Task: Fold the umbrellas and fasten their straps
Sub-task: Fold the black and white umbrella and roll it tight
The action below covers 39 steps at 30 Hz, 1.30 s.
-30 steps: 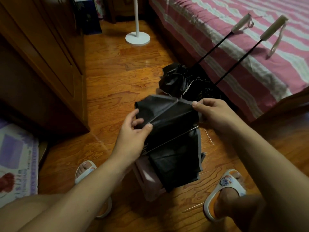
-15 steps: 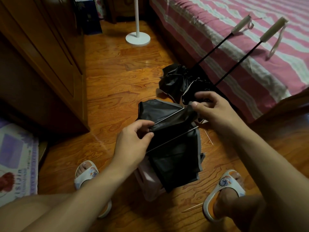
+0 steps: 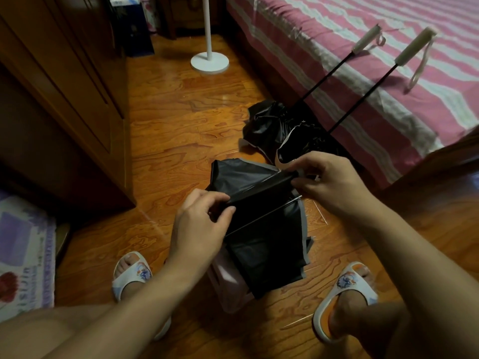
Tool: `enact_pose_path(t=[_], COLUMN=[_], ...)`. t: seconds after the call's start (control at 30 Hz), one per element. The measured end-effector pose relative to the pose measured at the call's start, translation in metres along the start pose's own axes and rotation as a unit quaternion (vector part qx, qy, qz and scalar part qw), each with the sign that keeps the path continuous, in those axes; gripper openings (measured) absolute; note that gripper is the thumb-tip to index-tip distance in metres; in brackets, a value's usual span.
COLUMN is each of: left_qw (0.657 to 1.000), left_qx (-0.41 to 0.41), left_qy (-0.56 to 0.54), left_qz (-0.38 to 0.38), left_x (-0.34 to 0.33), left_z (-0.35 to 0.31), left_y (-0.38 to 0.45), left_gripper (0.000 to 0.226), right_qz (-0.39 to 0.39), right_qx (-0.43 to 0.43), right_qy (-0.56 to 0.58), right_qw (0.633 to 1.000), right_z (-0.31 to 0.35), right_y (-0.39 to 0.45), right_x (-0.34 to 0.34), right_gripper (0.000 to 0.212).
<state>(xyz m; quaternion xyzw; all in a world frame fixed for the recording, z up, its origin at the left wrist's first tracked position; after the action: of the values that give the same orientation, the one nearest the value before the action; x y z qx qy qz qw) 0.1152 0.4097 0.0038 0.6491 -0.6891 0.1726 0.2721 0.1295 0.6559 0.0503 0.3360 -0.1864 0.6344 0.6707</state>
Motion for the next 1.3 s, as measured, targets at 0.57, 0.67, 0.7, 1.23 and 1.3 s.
enact_pose_path(t=[0.57, 0.67, 0.7, 1.23, 1.3], left_qw=[0.970, 0.982, 0.988, 0.983, 0.977], left_qx=[-0.193, -0.149, -0.120, 0.145, 0.148], left_qy=[0.145, 0.112, 0.092, -0.108, -0.148], left_qz=[-0.005, -0.021, -0.022, 0.033, 0.027], left_x=[0.000, 0.009, 0.011, -0.005, -0.004], left_z=[-0.023, -0.020, -0.018, 0.015, 0.012], left_y=[-0.011, -0.008, -0.009, -0.012, -0.015], left_gripper=[0.009, 0.009, 0.011, 0.048, 0.045], right_qz=[-0.020, -0.037, -0.041, -0.064, -0.065], right_qx=[0.031, 0.023, 0.020, 0.002, 0.001], right_qy=[0.005, 0.031, 0.041, 0.039, 0.043], right_qw=[0.999, 0.999, 0.998, 0.997, 0.997], right_z=[0.009, 0.006, 0.004, -0.004, -0.005], right_y=[0.000, 0.001, 0.001, 0.005, 0.007], right_x=[0.010, 0.011, 0.012, 0.014, 0.013], right_gripper=[0.015, 0.016, 0.017, 0.019, 0.019])
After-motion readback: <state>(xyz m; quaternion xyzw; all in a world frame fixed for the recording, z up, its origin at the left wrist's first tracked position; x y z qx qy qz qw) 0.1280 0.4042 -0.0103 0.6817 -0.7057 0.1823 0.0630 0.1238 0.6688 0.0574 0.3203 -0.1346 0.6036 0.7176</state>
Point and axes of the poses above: each hand's wrist, its own y-axis towards the middle knuckle, its own x-axis out of the back of the hand, z = x × y, the point moved 9 cm from there along y, towards the middle knuckle, and after that the axes turned 8 degrees about x, right-handed, at the moved point
